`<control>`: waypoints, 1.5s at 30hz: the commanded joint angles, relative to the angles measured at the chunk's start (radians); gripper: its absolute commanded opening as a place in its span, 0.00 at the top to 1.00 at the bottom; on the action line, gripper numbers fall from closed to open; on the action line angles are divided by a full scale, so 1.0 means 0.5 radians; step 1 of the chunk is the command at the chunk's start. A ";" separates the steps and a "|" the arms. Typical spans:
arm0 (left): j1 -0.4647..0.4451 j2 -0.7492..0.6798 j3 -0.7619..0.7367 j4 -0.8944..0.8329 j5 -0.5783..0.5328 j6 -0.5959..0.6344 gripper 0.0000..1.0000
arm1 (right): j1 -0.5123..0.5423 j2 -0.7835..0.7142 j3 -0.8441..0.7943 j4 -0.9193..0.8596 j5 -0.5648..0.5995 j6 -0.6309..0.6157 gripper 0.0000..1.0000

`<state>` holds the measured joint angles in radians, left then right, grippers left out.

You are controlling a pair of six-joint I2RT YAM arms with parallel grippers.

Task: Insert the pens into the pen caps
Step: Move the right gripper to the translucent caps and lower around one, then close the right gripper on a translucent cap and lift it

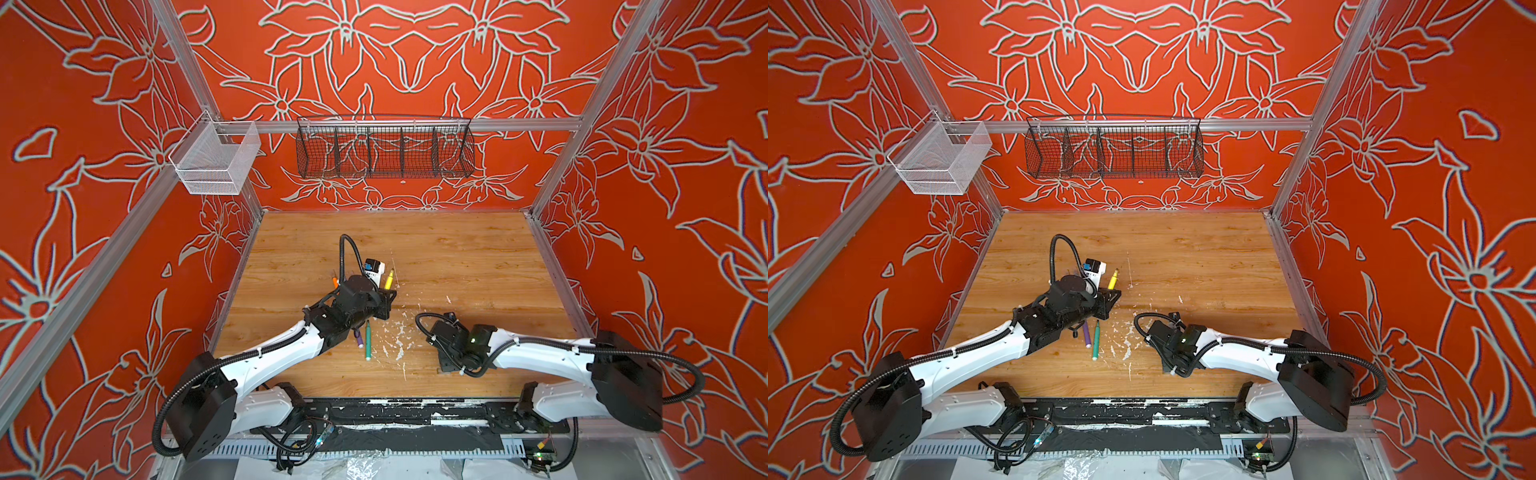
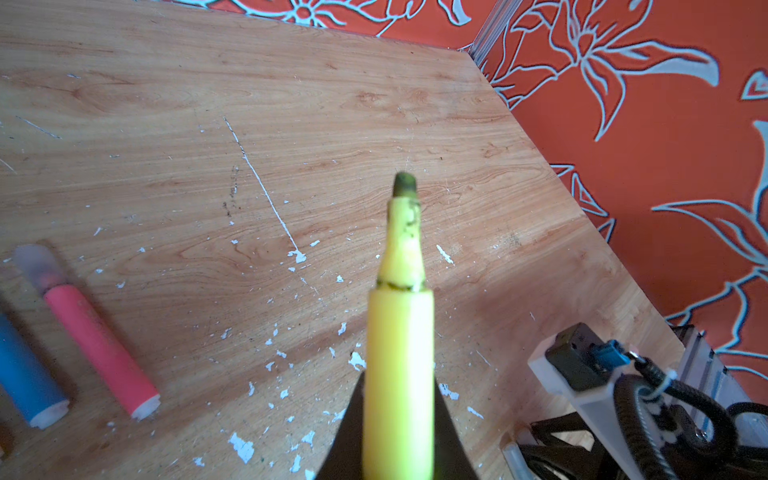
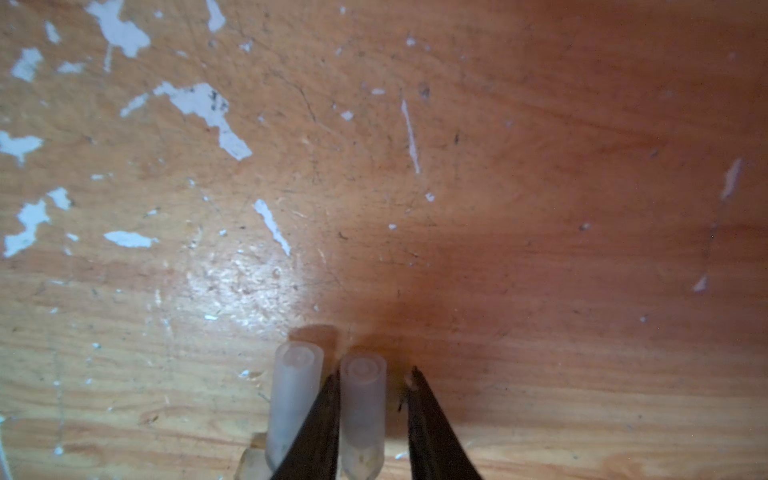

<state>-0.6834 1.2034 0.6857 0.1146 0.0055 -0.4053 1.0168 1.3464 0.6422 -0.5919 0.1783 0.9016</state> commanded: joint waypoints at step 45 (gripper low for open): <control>-0.015 -0.258 -0.302 0.558 0.605 0.094 1.00 | -0.429 -0.915 0.664 0.018 0.196 -0.162 0.96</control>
<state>-0.6857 1.0843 0.5404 0.3317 0.2573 -0.3740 0.8059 0.9005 0.9367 -0.6514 0.2607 0.8360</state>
